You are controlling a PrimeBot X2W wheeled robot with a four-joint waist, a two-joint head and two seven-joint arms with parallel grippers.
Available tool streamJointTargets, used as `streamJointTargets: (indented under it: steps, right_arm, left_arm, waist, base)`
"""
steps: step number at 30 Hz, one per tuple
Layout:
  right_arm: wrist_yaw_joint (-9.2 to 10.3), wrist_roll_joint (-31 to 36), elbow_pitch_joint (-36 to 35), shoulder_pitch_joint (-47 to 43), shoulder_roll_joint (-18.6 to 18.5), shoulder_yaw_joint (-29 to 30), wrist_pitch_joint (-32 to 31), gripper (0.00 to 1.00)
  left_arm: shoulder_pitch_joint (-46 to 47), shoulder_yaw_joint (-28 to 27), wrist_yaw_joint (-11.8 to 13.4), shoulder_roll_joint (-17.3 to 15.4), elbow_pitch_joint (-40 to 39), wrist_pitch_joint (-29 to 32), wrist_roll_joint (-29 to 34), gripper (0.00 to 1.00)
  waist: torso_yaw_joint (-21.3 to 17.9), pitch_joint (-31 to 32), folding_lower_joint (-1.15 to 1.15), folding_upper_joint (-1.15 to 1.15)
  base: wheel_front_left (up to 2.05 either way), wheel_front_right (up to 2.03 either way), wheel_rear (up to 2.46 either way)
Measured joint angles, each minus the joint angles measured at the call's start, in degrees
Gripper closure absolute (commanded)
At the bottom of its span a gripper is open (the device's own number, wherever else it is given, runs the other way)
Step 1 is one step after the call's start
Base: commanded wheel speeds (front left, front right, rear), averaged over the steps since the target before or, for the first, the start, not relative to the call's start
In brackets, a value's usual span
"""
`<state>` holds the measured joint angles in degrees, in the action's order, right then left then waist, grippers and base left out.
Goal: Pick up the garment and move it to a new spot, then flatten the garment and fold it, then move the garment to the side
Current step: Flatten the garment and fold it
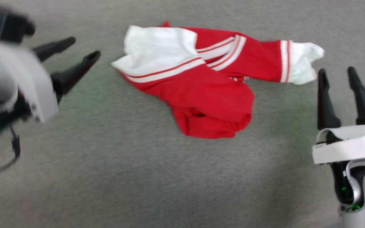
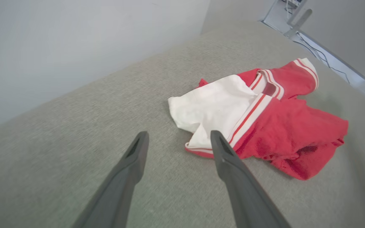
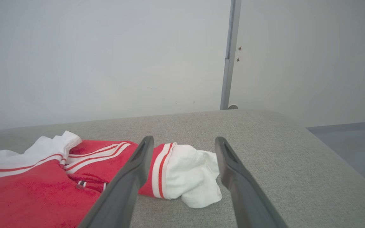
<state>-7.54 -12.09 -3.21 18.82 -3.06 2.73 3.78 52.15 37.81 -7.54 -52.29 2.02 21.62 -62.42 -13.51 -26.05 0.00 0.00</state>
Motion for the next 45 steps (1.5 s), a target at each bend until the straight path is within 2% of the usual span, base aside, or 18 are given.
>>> streamJointTargets:
  steps: [5,7,9,11,16,20,26,27,28,29,33,40,45]
  right_arm:
    - [0.0,-2.5,1.3,-0.6,0.0,-2.5,3.7,0.0]
    - [0.0,-3.6,2.2,-0.6,0.1,-3.3,4.7,0.0]
    - [0.01,-3.9,3.2,-0.6,0.0,-3.6,5.5,0.0]
    - [0.0,-4.2,3.9,-0.6,0.0,-4.4,6.1,0.0]
    - [0.0,-5.1,4.9,-0.4,0.1,-5.5,7.2,0.0]
    - [0.0,-5.5,5.7,-0.3,0.1,-6.5,7.7,0.0]
    - [0.0,-5.9,6.6,-0.2,0.1,-7.6,8.2,0.0]
    - [0.0,-6.0,6.7,-0.2,0.1,-7.8,8.3,0.0]
    - [0.0,-6.0,6.8,-0.2,0.1,-7.9,8.3,0.0]
    - [0.0,-6.0,6.8,0.2,0.1,-8.2,8.3,0.0]
    - [0.0,-5.9,6.5,0.5,0.1,-8.0,8.0,0.0]
    - [0.0,-4.4,5.1,0.5,0.1,-4.9,6.5,0.0]
    - [0.0,-2.9,4.0,0.4,0.2,-3.2,3.9,0.0]
  left_arm:
    - [11.4,4.5,0.3,5.0,9.3,17.4,-5.0,0.0]
    - [14.5,4.9,2.2,8.2,12.4,22.4,-7.5,0.0]
    - [17.4,6.0,3.1,10.3,14.0,27.0,-8.6,0.0]
    - [19.5,6.5,5.1,12.5,15.9,30.3,-9.8,0.0]
    - [23.8,8.1,7.7,16.9,18.3,34.5,-10.0,0.0]
    - [25.6,9.5,8.6,17.9,20.1,35.4,-8.2,0.0]
    - [26.1,10.9,8.6,17.8,22.8,34.9,-5.7,0.01]
    - [26.1,11.0,8.8,17.9,23.3,34.9,-5.6,0.4]
    - [26.1,11.1,8.8,17.8,23.5,34.8,-5.6,0.54]
    - [26.1,11.3,8.5,17.6,24.1,34.3,-5.1,1.0]
    - [25.8,10.8,7.5,17.7,25.1,32.7,-5.3,1.0]
    - [25.8,8.2,3.5,19.0,25.5,28.2,-7.5,1.0]
    - [23.2,3.8,1.1,16.2,20.5,23.2,-12.1,1.0]
  waist:
    - [-3.7,-1.9,0.0,0.0]
    - [-5.1,-2.7,0.0,0.0]
    - [-6.5,-3.4,0.0,0.0]
    - [-7.7,-4.1,0.0,0.0]
    - [-10.2,-5.6,0.0,0.0]
    - [-11.5,-6.4,0.0,0.0]
    - [-12.9,-6.7,0.0,0.0]
    - [-13.0,-6.7,0.0,0.0]
    - [-13.0,-6.7,0.0,0.0]
    - [-13.1,-6.8,0.0,0.0]
    - [-12.7,-6.7,0.0,0.0]
    - [-9.6,-5.6,0.0,0.0]
    - [-5.7,-3.9,0.0,0.0]
  base:
    - [0.0,0.0,0.0]
    - [0.0,0.0,0.0]
    - [0.0,0.0,0.0]
    - [0.0,0.0,0.0]
    - [0.0,0.0,0.0]
    - [0.0,0.0,0.0]
    - [0.0,0.0,0.0]
    - [0.0,0.0,0.0]
    - [0.0,0.0,0.0]
    - [0.0,0.0,0.0]
    - [0.0,0.0,0.0]
    - [0.0,0.0,0.0]
    - [0.0,0.0,0.0]
